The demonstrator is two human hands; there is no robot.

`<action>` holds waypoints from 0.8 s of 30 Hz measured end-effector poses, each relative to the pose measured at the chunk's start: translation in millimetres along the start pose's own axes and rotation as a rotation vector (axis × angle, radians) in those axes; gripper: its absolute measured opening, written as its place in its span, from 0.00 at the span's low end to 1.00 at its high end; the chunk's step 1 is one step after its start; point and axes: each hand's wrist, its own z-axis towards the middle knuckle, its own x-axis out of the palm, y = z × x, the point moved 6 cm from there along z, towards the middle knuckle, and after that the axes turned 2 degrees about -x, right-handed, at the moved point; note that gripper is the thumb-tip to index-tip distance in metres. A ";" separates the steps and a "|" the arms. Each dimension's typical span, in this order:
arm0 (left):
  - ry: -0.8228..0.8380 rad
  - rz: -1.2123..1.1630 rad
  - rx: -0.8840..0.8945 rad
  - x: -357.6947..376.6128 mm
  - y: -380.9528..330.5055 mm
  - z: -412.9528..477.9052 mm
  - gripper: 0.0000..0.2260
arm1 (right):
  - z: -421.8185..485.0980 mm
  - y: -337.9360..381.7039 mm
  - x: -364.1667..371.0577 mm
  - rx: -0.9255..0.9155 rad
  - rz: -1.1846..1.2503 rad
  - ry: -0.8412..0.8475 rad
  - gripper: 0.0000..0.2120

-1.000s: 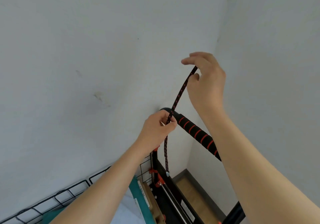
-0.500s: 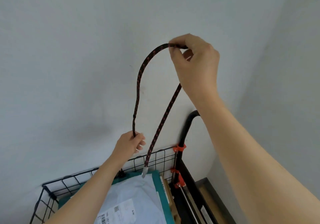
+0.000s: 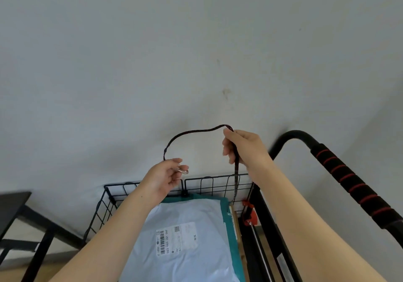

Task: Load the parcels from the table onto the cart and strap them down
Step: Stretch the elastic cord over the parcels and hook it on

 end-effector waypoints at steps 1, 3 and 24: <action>-0.004 -0.009 0.009 -1.6 1.0 -0.9 0.07 | 0.3 -4.1 1.9 0.002 -0.006 0.006 0.16; -0.008 -0.010 0.039 -4.5 2.1 -2.3 0.07 | 0.6 -10.5 3.7 0.009 -0.010 -0.001 0.14; 0.133 1.034 0.104 -15.6 -13.4 -21.6 0.12 | -8.1 -22.5 73.4 -0.403 -0.727 0.312 0.26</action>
